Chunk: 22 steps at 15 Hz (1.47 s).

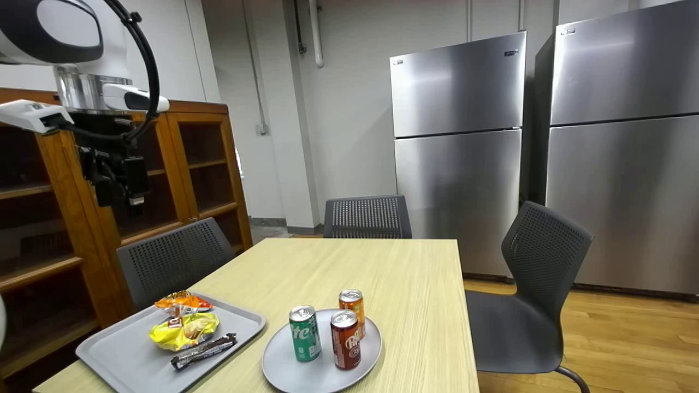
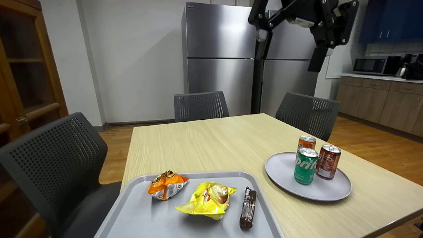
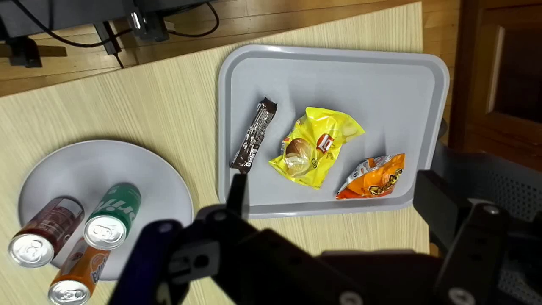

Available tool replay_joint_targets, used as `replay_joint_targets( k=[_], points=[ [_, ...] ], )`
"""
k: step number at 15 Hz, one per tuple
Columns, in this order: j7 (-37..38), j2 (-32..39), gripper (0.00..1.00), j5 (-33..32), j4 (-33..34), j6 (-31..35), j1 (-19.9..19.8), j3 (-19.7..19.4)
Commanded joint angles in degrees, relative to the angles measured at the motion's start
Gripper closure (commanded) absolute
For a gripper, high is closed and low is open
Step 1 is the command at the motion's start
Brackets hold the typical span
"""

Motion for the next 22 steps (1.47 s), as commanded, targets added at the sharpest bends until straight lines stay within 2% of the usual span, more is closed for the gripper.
replay_joint_targets(
  k=[1, 9, 22],
  points=[
    [-0.1, 0.0, 0.0, 0.1, 0.1, -0.2, -0.3, 0.2],
    [-0.2, 0.5, 0.0, -0.1, 0.1, 0.0, -0.3, 0.4],
    [5.9, 10.8, 0.0, 0.0, 0.4, 10.4, -0.2, 4.0]
  ],
)
